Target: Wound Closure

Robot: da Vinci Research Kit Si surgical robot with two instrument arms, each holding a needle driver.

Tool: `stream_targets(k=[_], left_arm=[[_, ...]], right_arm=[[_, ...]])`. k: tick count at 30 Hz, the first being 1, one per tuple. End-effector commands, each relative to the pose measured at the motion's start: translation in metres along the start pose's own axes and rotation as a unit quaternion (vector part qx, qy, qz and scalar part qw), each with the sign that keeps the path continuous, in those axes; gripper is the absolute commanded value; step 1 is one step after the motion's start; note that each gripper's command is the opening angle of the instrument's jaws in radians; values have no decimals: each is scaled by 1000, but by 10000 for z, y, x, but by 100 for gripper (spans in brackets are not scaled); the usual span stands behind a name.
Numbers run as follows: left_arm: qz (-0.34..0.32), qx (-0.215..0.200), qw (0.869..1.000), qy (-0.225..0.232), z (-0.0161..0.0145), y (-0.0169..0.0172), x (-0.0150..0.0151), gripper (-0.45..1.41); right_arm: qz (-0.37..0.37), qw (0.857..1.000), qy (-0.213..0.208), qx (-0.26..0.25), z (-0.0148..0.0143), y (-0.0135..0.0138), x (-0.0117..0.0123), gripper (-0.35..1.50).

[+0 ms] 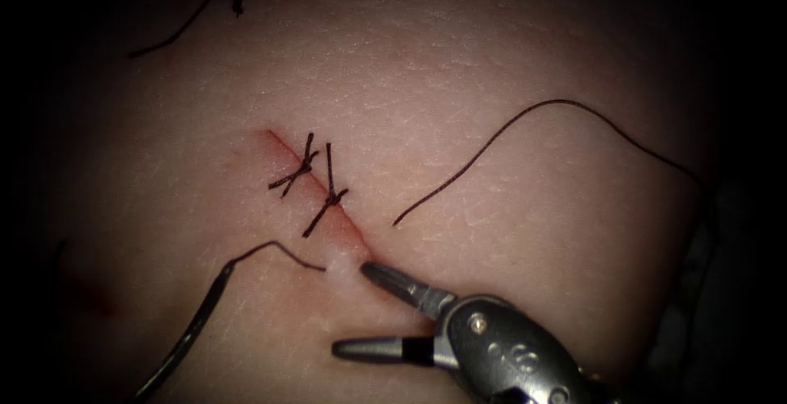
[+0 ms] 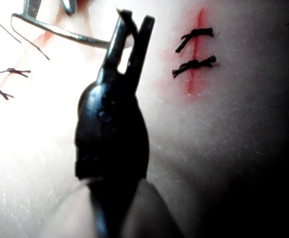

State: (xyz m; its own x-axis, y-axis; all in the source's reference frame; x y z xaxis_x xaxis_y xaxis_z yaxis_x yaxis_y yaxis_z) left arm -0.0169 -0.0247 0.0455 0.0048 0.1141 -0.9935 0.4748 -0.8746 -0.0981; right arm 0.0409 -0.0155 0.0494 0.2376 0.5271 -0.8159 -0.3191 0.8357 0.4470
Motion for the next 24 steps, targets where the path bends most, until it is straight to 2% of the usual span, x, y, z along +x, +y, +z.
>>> stream_targets(k=[1,9,13,14,15,16,17,19,20,24], left_arm=[[-1,0,1000,2,6,6,-7,-45],[9,8,1000,5,11,14,10,-45],[10,11,1000,3,13,14,15,-45],[12,14,1000,7,13,15,17,-45],[12,14,1000,7,13,15,17,-45],[12,16,1000,9,12,15,18,-45],[12,17,1000,10,12,15,19,-45],[12,20,1000,14,11,15,21,-45],[12,23,999,17,11,15,22,-45],[19,37,999,31,11,15,24,-45]], right_arm=[[-10,1000,-8,-6,20,-2,-6,126],[-31,999,-34,-20,46,7,-28,126],[-39,998,-50,-21,57,7,-39,120],[-45,997,-59,-17,59,5,-48,100],[-45,997,-59,-17,59,5,-48,100],[-48,997,-64,-15,60,4,-52,81],[-50,996,-67,-10,60,3,-55,54],[-59,996,-69,-3,60,1,-59,-20],[-64,995,-75,-1,61,0,-61,-35],[-78,993,-90,5,62,-2,-63,-35]])
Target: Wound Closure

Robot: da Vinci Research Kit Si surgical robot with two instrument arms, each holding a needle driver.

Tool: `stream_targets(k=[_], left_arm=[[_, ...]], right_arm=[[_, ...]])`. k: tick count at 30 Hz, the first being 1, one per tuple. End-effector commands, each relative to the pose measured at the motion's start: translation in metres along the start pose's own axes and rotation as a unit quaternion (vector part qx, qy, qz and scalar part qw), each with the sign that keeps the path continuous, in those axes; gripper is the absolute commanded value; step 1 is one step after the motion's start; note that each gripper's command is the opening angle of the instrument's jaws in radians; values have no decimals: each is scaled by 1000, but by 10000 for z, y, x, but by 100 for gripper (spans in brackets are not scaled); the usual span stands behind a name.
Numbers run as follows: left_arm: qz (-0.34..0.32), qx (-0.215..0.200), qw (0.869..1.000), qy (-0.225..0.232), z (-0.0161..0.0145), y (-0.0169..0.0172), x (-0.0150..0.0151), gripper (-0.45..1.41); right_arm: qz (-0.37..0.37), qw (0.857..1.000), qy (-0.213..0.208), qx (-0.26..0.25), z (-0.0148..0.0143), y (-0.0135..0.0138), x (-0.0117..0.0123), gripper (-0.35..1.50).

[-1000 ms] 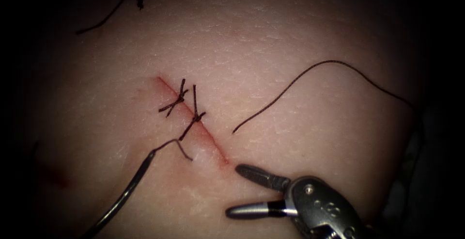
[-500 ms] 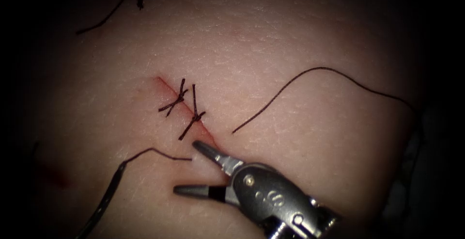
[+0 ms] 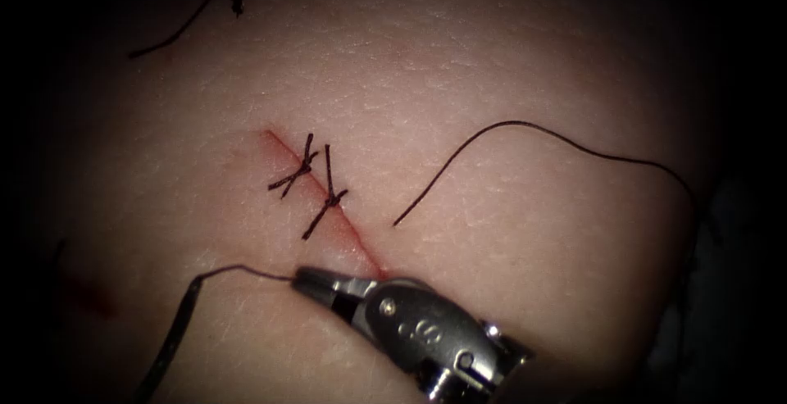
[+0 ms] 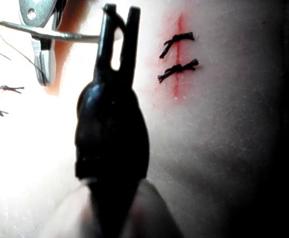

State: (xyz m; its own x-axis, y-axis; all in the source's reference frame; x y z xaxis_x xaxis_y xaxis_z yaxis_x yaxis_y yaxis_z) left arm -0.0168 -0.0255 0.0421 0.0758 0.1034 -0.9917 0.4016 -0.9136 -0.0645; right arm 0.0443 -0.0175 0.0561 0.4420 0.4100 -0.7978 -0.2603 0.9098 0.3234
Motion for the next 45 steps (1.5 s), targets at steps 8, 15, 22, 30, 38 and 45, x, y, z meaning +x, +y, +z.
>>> stream_targets(k=[8,15,22,30,38,45], left_arm=[[18,63,998,-1,1,1,-14,-45],[22,151,988,-18,-7,-9,-29,-45],[27,215,976,-27,-3,9,-43,-45],[31,250,967,-50,7,30,-41,-45],[9,321,945,-58,-14,0,-34,-45],[10,401,912,-85,-45,-15,-42,-45]], right_arm=[[4,1000,-13,0,-5,-20,5,-35],[12,1000,-10,11,-18,-62,28,-35],[21,999,5,27,-28,-110,60,-35],[5,999,23,31,-25,-136,97,-23],[-23,999,27,4,-40,-93,108,133],[-55,998,19,-10,-58,-79,102,128]])
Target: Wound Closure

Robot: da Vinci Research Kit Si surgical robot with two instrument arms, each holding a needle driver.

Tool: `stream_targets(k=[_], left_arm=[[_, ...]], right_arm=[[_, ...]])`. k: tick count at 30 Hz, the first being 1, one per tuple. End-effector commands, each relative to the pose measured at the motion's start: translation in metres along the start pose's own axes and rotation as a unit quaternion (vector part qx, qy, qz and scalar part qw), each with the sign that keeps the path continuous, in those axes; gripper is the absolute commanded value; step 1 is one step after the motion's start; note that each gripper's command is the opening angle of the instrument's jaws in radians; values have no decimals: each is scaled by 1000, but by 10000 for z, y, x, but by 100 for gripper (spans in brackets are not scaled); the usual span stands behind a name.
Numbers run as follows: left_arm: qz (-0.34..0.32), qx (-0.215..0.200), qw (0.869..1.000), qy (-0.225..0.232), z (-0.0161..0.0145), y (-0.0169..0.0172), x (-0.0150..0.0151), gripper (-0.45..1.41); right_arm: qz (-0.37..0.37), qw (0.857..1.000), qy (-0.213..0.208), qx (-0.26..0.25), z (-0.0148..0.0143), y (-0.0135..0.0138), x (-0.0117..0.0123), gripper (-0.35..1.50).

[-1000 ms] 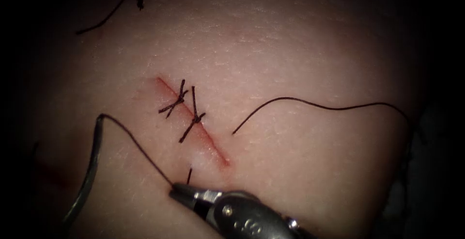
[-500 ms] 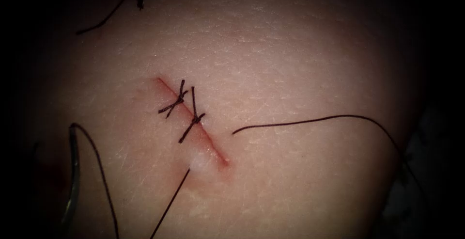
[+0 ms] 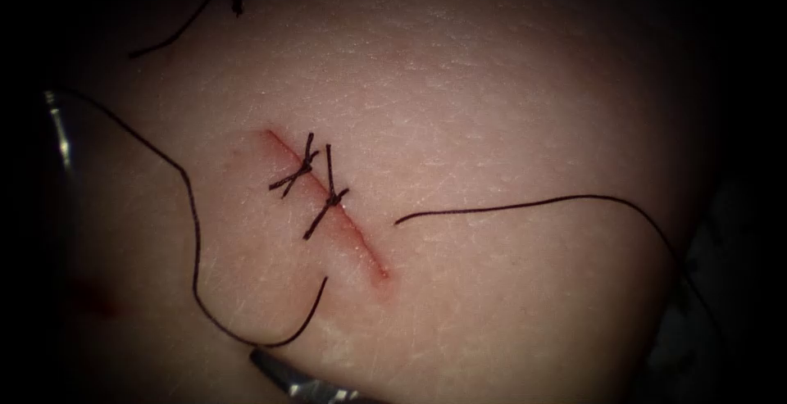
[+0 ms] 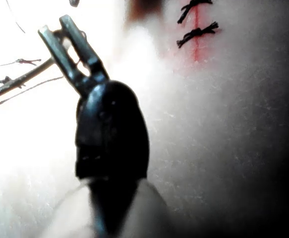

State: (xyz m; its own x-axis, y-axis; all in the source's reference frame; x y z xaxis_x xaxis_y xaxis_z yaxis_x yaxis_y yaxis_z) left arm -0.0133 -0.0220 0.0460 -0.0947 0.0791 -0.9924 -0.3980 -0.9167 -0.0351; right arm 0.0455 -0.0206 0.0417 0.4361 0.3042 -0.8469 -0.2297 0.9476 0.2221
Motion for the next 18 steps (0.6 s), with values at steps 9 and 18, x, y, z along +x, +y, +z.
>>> stream_targets(k=[9,18], left_arm=[[8,75,997,-18,-30,-22,-24,-45],[9,71,997,-2,-19,-12,-23,-45]], right_arm=[[-9,1000,-7,-18,-1,30,-29,124],[-74,993,-77,-57,58,59,-113,121]])
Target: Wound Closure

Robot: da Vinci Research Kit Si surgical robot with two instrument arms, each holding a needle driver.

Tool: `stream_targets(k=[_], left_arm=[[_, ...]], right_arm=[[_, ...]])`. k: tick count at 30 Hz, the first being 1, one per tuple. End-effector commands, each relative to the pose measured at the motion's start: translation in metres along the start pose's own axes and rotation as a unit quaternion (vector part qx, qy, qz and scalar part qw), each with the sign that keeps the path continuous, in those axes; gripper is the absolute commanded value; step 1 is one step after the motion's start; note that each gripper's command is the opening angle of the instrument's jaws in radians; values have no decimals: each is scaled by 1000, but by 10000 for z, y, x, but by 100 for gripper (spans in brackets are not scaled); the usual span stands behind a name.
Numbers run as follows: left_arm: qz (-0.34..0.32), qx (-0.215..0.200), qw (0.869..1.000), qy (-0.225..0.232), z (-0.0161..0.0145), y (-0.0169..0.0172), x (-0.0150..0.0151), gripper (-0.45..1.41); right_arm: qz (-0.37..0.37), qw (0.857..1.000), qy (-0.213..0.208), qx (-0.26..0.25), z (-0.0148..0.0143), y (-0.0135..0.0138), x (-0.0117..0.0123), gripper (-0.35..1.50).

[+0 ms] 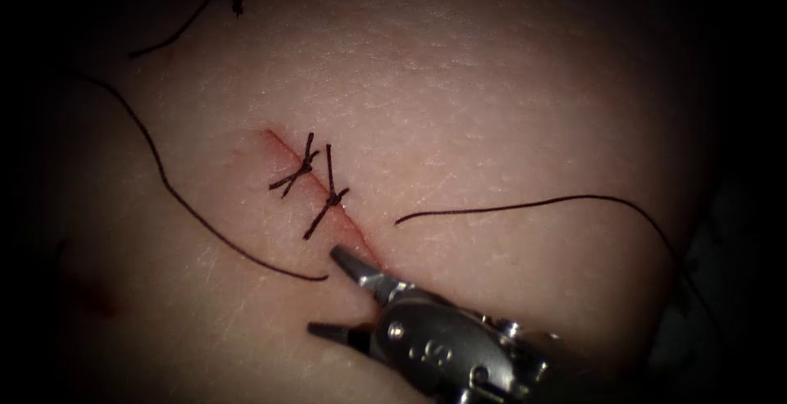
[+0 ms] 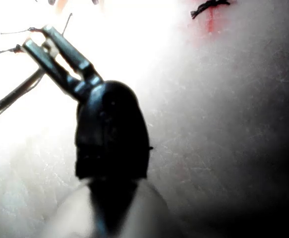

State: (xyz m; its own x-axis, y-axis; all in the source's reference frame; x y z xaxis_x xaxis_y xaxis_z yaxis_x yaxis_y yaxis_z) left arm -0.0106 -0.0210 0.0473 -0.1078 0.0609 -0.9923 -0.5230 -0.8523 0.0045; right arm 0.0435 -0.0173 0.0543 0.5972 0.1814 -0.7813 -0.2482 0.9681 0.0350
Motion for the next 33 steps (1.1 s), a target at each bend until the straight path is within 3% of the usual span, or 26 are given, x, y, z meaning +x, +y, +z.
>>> stream_targets(k=[1,6,9,10,13,19,24,25,31,33], left_arm=[[-2,-1,1000,0,-1,9,-8,-45],[-2,-3,1000,2,0,10,-8,-45],[-2,-4,1000,2,1,11,-7,-45],[-2,-5,1000,3,1,11,-7,-45],[-2,-6,1000,3,2,12,-6,-45],[-1,-11,1000,3,3,14,-7,-45],[6,-25,1000,0,12,25,-13,-45],[11,-32,999,-6,19,32,-19,-45],[5,-49,999,-15,31,46,-37,-45],[5,-58,998,-19,36,52,-41,-45]], right_arm=[[1,1000,-4,0,14,-8,-7,119],[-1,1000,-6,10,25,-12,-12,93],[-4,1000,-5,26,33,-16,-11,24],[-5,999,-4,34,39,-18,-9,-32],[-6,999,-4,44,42,-19,-8,-35],[0,999,-12,47,23,-30,-10,-35],[12,999,-3,52,-7,-59,12,-35],[18,998,13,60,-19,-74,32,-35],[19,996,37,81,-38,-124,95,-35],[20,994,52,94,-42,-144,126,-35]])
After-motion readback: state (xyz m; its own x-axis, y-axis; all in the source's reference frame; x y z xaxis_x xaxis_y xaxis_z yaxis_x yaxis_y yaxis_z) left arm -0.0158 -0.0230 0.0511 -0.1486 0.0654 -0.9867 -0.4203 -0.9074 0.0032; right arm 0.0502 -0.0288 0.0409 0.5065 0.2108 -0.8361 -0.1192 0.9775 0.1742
